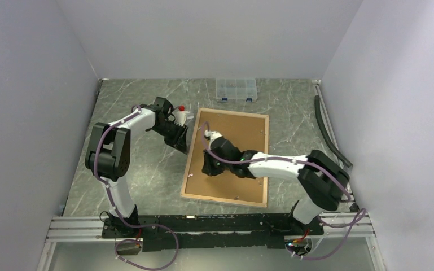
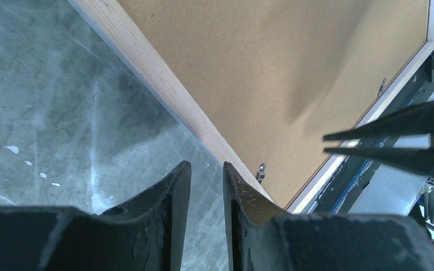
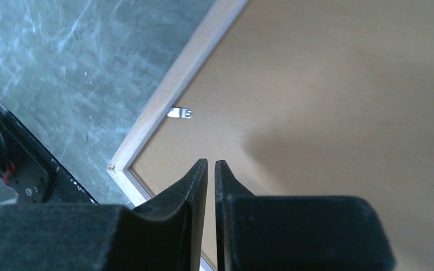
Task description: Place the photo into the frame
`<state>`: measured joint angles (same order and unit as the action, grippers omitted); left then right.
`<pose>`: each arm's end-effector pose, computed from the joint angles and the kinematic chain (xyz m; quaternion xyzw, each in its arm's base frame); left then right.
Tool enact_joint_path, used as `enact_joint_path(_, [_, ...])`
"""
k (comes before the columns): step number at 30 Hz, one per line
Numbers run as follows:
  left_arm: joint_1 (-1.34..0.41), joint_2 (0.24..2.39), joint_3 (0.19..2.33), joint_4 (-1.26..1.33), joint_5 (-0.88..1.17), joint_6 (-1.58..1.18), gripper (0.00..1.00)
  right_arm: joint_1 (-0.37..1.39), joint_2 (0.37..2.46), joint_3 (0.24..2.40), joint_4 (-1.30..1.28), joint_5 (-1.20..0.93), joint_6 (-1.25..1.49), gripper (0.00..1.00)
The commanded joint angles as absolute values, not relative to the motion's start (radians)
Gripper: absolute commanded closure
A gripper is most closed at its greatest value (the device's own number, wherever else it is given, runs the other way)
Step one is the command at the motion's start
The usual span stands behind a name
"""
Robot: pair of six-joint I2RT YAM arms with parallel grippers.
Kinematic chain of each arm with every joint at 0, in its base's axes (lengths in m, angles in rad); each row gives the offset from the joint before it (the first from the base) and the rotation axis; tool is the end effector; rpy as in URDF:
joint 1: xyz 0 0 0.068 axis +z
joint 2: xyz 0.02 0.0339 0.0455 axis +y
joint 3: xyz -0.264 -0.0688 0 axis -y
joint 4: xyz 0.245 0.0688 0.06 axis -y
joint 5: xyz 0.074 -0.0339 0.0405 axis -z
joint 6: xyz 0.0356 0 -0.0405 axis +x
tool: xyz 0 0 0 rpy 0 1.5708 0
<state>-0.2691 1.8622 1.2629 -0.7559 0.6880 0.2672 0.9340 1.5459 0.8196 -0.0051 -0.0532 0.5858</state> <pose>0.3350 -0.1158 0.1786 0.2830 0.8929 -0.3354 0.1010 0.1876 0.2568 0.1864 -0.1688 0.8972 0.2982 0.2786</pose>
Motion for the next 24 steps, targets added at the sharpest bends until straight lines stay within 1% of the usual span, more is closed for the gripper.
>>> enact_joint_path(1, [-0.265,1.882,1.278,-0.753,0.728,0.274,0.67,1.012,1.630,0.912,0.063,-0.003,0.466,0.87])
enact_joint_path(7, [-0.265,1.912,1.283,-0.740,0.740,0.264,0.67,1.079,1.686,0.941,0.058,0.091,0.384,0.87])
enact_joint_path(8, [-0.265,1.914,1.280,-0.737,0.740,0.264,0.68,1.092,1.695,0.945,0.055,0.120,0.371,0.84])
enact_joint_path(9, [-0.264,1.918,1.279,-0.735,0.741,0.262,0.68,1.104,1.702,0.949,0.051,0.153,0.357,0.78])
enact_joint_path(10, [-0.263,1.922,1.278,-0.735,0.742,0.261,0.68,1.117,1.709,0.950,0.050,0.184,0.341,0.74])
enact_joint_path(11, [-0.264,1.925,1.278,-0.735,0.742,0.261,0.68,1.128,1.714,0.949,0.056,0.212,0.325,0.72])
enact_joint_path(18, [-0.264,1.935,1.278,-0.731,0.753,0.248,0.69,1.161,1.736,0.932,0.090,0.286,0.235,0.67])
enact_joint_path(24, [-0.264,1.942,1.275,-0.733,0.752,0.246,0.69,1.180,1.743,0.913,0.140,0.293,0.194,0.65])
